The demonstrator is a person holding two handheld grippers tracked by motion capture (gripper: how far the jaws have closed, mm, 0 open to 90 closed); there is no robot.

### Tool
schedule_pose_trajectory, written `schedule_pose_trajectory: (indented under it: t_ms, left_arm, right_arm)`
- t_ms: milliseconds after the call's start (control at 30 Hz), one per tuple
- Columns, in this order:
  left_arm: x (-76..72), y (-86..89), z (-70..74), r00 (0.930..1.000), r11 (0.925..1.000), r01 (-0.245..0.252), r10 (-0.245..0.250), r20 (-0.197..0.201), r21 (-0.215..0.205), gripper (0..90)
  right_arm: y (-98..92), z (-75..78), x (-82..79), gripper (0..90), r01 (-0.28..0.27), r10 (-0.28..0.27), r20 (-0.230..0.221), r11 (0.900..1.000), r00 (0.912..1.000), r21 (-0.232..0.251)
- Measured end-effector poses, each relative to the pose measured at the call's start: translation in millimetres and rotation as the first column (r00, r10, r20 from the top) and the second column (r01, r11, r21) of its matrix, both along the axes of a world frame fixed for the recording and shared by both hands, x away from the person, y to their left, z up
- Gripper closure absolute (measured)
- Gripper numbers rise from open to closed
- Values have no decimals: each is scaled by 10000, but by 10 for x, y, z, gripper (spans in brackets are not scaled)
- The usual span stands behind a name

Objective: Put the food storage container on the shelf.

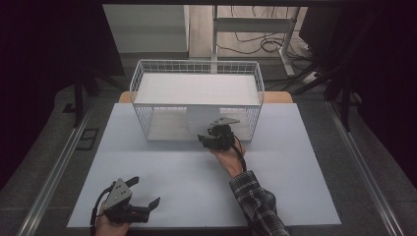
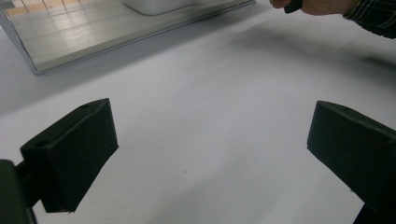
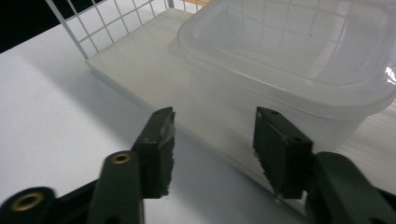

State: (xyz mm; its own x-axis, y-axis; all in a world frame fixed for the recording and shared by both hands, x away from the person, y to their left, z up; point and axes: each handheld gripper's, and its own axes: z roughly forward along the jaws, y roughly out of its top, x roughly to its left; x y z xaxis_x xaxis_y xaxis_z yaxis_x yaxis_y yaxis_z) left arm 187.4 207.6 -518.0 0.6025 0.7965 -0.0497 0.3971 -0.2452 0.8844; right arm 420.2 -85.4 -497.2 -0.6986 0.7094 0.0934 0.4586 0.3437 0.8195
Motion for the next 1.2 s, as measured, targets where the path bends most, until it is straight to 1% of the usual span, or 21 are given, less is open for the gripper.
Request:
schedule_pose_trajectory:
  t_ms: [167,267,367,500,667,800,867,933,967,1000,1100,1200]
  left_arm:
    - [8,-6,-11,9999,10000,46,-46,-112,34,11]
    - [19,-14,-22,9997,10000,80,-79,-233,51,7]
    - [20,-16,-21,9997,10000,83,-81,-246,50,6]
    - [18,-22,-23,9995,9999,136,-135,-288,58,14]
    - [9,-39,-17,9993,9997,254,-253,-258,64,15]
    - [13,-37,-25,9990,9996,296,-295,-334,24,14]
    - [18,-40,-30,9987,9995,328,-326,-404,46,15]
    - [21,-52,-39,9984,9992,373,-366,-442,159,19]
    - [21,-52,-39,9984,9992,373,-366,-442,159,21]
    - [24,-66,-44,9981,9988,406,-394,-474,255,20]
    - [27,-78,-52,9977,9985,438,-420,-539,329,17]
    - [30,-84,-58,9976,9983,439,-417,-553,387,14]
  right_arm:
    - [-6,40,-66,369,-222,222,-45,9997,9997,-87]
    - [-7,62,-113,338,-406,408,115,9990,9991,-172]
    - [-14,81,-155,311,-569,574,232,9981,9981,-219]
    - [-24,97,-219,281,-733,737,262,9972,9969,-169]
    - [-31,108,-296,231,-901,902,161,9959,9958,-61]
    - [-46,112,-367,188,-1080,1083,135,9940,9940,-164]
    - [-67,117,-404,171,-1081,1082,57,9940,9941,-142]
    - [-91,119,-439,141,-1172,1172,22,9930,9931,-136]
    - [-91,119,-439,141,-1172,1172,22,9930,9931,-136]
    - [-121,128,-481,117,-1171,1172,106,9930,9930,-144]
    - [-179,163,-531,83,-1201,1201,24,9927,9928,-82]
    - [-248,203,-577,66,-1185,1185,-26,9929,9930,87]
